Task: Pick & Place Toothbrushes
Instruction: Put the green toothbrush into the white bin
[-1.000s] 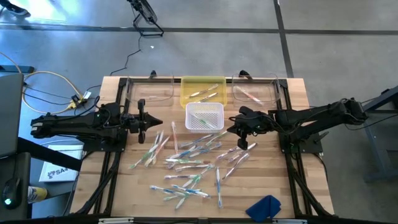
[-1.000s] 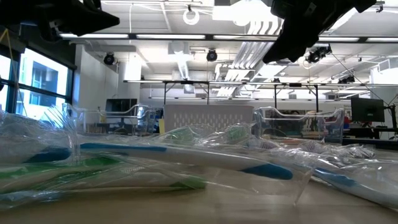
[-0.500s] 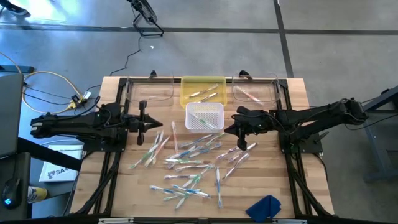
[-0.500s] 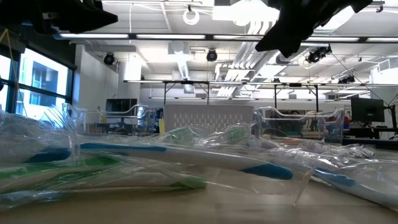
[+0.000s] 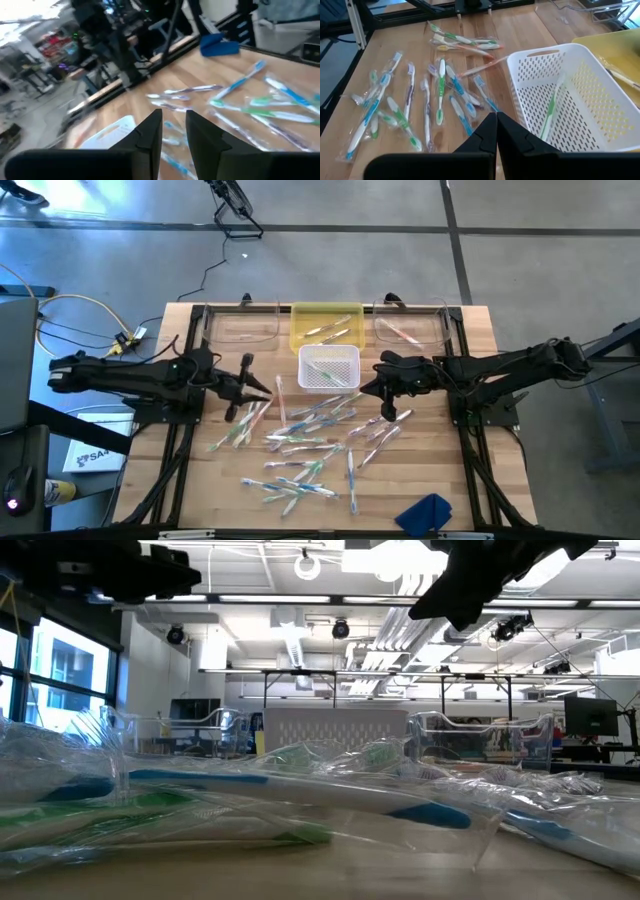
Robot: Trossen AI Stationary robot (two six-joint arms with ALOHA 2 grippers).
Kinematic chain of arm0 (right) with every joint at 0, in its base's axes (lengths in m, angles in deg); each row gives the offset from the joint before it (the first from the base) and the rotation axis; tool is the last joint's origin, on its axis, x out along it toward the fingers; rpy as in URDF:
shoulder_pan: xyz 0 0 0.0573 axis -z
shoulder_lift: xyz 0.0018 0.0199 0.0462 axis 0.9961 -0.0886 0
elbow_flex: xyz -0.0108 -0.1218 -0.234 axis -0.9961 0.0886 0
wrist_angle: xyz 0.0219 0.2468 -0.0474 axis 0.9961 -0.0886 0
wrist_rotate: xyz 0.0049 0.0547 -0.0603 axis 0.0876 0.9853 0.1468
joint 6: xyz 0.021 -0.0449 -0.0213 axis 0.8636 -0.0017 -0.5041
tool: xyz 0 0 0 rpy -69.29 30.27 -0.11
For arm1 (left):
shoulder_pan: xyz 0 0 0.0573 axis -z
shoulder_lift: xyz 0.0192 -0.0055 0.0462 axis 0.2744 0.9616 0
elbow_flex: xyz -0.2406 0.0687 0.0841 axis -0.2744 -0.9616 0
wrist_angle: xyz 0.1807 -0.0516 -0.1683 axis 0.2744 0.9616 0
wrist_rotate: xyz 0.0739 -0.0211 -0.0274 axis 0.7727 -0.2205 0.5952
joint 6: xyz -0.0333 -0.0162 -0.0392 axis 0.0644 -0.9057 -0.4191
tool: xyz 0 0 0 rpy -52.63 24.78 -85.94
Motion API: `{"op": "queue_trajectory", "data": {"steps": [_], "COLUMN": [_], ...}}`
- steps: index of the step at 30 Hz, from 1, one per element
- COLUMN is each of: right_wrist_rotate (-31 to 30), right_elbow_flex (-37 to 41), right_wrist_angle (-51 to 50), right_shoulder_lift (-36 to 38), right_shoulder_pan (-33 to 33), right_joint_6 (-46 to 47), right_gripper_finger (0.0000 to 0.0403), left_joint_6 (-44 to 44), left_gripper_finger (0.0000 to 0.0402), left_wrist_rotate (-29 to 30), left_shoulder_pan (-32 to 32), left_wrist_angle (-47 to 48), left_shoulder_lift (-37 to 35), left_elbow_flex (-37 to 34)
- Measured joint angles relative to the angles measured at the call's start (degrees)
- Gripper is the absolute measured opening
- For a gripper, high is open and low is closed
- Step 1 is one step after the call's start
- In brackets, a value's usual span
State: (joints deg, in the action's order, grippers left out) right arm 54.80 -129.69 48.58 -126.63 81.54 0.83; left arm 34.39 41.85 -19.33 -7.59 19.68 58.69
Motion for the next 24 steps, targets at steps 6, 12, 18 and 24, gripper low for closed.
{"op": "queue_trajectory", "data": {"steps": [6,12,18,24], "right_wrist_rotate": [0.0,0.0,0.0,0.0], "right_elbow_flex": [0.0,0.0,0.0,0.0], "right_wrist_angle": [0.0,0.0,-0.1,-0.3], "right_shoulder_lift": [0.0,0.0,0.0,0.0], "right_shoulder_pan": [0.0,0.0,0.0,0.0], "right_joint_6": [0.0,0.0,0.0,0.0], "right_gripper_finger": [0.0002,0.0002,0.0002,0.0002], "left_joint_6": [0.0,-1.7,-2.8,-5.7], "left_gripper_finger": [0.0062,0.0053,0.0044,0.0044], "left_wrist_rotate": [6.8,15.0,21.2,21.6], "left_shoulder_pan": [6.6,12.8,17.9,18.5], "left_wrist_angle": [1.1,9.2,17.0,24.9], "left_shoulder_lift": [5.7,11.6,19.8,27.6], "left_elbow_flex": [2.4,7.0,14.4,23.9]}}
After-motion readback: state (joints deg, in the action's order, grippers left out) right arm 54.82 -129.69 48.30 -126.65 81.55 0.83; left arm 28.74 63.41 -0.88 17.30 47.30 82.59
